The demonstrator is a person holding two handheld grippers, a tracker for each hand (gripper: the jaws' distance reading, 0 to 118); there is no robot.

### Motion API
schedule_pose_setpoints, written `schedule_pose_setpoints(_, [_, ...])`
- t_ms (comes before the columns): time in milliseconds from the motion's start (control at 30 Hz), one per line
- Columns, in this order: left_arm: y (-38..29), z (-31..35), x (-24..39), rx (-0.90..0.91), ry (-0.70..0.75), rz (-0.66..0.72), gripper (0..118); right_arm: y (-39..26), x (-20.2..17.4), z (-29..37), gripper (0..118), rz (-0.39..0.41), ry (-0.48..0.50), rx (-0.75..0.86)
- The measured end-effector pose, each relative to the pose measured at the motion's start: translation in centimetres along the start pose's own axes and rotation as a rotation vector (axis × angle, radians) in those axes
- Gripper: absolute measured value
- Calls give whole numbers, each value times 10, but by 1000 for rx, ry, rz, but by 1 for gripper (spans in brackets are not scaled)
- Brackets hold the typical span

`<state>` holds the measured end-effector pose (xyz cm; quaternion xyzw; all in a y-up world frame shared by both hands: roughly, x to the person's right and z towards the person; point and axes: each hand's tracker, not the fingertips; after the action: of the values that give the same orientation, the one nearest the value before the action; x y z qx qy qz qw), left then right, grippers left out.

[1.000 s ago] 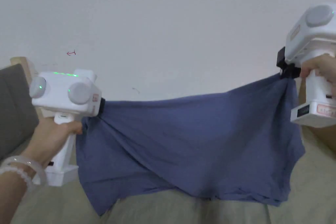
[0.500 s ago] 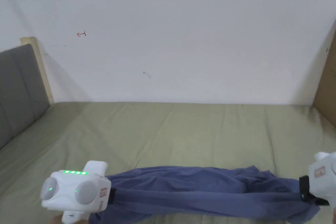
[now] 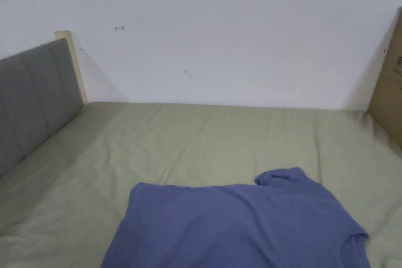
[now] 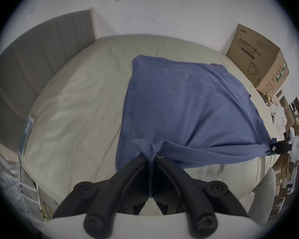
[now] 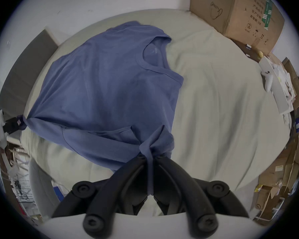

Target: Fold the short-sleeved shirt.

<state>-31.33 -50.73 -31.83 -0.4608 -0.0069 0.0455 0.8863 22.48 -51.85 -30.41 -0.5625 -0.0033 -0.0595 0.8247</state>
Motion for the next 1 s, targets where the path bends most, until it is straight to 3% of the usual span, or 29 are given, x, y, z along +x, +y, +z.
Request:
schedule_pose_setpoints(67, [-21,8,0,-28,16,3,0,-16,3,2,2,-31,25,-2])
schedule_pose_setpoints(133, [-37,15,-2,-26,12,9,0,-26,10,-1,2,-126,31,-18])
schedule_pose_setpoints(200, [-47,17,-3,-27,-9,39,6,-34,10,1,3,-132,57,2])
schedule_pose_setpoints(233, [-49,17,-5,-25,-25,52,19,-36,8,2,7,-123,55,12])
schedule_pose_setpoints(267, [-48,16,-7,-44,-27,61,43,-33,8,4,19,-114,51,29])
schedule_pose_setpoints(300, [-45,17,-7,-57,-18,73,78,-29,8,6,48,-112,36,36])
schedule_pose_setpoints(333, [-41,18,-8,-61,-12,76,94,-23,8,10,66,-106,6,47])
schedule_pose_setpoints(367, [-37,22,-10,-52,-16,79,99,-17,8,15,71,-108,-6,69])
schedule_pose_setpoints(567, [15,41,-8,84,-61,124,98,44,-12,42,71,-22,-22,244])
schedule_pose_setpoints(633, [34,34,-5,107,-77,120,89,64,-27,46,71,16,-22,296])
schedule_pose_setpoints(667, [42,29,-2,110,-74,121,70,72,-34,45,68,13,-21,321])
schedule_pose_setpoints(700, [51,18,1,109,-65,119,34,80,-42,41,54,4,-2,339])
schedule_pose_setpoints(733, [58,7,5,105,-55,113,6,88,-48,34,27,4,30,344])
schedule_pose_setpoints(767, [63,-4,7,102,-47,114,2,95,-54,23,6,-10,68,321])
schedule_pose_setpoints(900, [82,-53,15,39,-146,153,0,111,-71,-25,0,-39,115,236])
schedule_pose_setpoints(1000, [115,-83,12,46,-76,129,0,119,-74,-42,0,-48,129,215])
